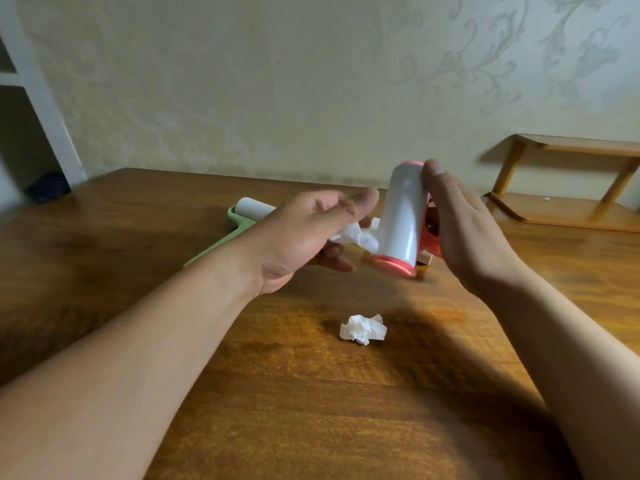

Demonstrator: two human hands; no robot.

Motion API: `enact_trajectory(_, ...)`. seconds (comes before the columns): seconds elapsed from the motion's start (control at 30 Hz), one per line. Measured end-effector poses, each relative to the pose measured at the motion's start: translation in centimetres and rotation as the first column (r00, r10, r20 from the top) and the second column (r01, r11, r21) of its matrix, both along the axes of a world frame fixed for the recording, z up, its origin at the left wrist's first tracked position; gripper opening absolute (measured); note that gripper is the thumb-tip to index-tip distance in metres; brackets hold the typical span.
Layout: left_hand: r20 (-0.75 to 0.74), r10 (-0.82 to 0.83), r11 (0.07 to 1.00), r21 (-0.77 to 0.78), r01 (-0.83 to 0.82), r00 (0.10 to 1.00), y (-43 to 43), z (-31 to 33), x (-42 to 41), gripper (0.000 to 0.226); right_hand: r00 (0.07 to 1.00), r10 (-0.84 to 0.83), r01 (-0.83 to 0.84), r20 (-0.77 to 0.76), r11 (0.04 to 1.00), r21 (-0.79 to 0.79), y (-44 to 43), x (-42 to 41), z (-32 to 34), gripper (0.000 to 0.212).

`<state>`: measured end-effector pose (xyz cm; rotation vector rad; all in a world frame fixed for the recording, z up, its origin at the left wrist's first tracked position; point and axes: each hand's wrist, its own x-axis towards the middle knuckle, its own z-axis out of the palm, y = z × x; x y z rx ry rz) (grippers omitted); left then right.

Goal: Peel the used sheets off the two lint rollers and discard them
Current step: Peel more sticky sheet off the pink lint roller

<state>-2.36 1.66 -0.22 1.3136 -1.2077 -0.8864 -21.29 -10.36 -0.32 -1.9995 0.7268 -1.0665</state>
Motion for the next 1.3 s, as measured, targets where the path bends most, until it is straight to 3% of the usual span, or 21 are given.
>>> enact_trajectory(0.1,0.210,-0.134,0.990,0.077,0.120,0.969,0.5,0.3,0.7,0.042,0.999,-0.023,0.023,-0.034,1.000,0.004,-0.3,-0.4,0.2,0.075)
enact_trajectory(0.17,0.220,-0.165,0.986,0.067,0.154,0.961,0.7,0.5,0.9,0.028,0.999,-0.011,0.012,-0.048,1.000,0.025,-0.4,-0.5,0.2,0.083)
enact_trajectory(0.33,0.194,-0.133,0.991,0.025,0.131,0.972,0.9,0.5,0.8,0.025,0.999,0.006,-0.004,-0.054,0.999,0.044,-0.7,-0.6,0.0,0.055)
enact_trajectory(0.47,0.078,-0.047,0.999,0.004,0.047,0.996,1.0,0.6,0.6,0.036,0.999,-0.027,0.028,-0.024,0.999,0.023,-1.0,-0.9,0.1,0.045)
enact_trajectory(0.77,-0.160,-0.009,0.999,-0.048,0.001,0.987,0.3,0.0,1.4,0.042,1.000,-0.008,0.008,0.000,0.999,0.050,-2.1,-0.7,-0.4,0.049)
enact_trajectory(0.87,-0.292,0.072,0.996,-0.033,-0.085,0.954,0.1,0.3,2.0,0.031,0.999,-0.028,0.023,0.040,0.993,0.112,-2.9,-0.7,-0.5,0.062)
enact_trajectory(0.93,-0.326,0.103,0.991,-0.043,-0.123,0.940,0.1,0.4,2.3,0.018,0.998,-0.024,0.017,0.055,0.992,0.128,-3.2,-0.8,-0.5,0.058)
enact_trajectory(1.07,-0.113,0.110,0.992,-0.048,-0.116,0.987,0.4,0.3,1.8,0.012,0.998,-0.059,0.055,0.032,0.990,0.129,-3.4,-0.8,-0.5,0.055)
enact_trajectory(1.17,0.129,0.032,0.999,0.028,-0.036,0.991,0.3,0.2,0.5,0.007,0.996,-0.084,0.082,0.011,0.992,0.099,-2.8,-0.6,-0.3,0.048)
enact_trajectory(1.23,0.328,-0.054,0.984,0.180,-0.006,0.943,-0.3,0.3,-0.9,0.025,0.995,-0.101,0.100,0.015,0.991,0.087,-2.7,-0.6,-0.2,0.048)
enact_trajectory(1.3,0.504,-0.192,0.933,0.359,-0.003,0.842,-0.1,-0.4,-2.1,0.028,0.993,-0.118,0.115,0.028,0.990,0.076,-2.8,-0.6,-0.2,0.048)
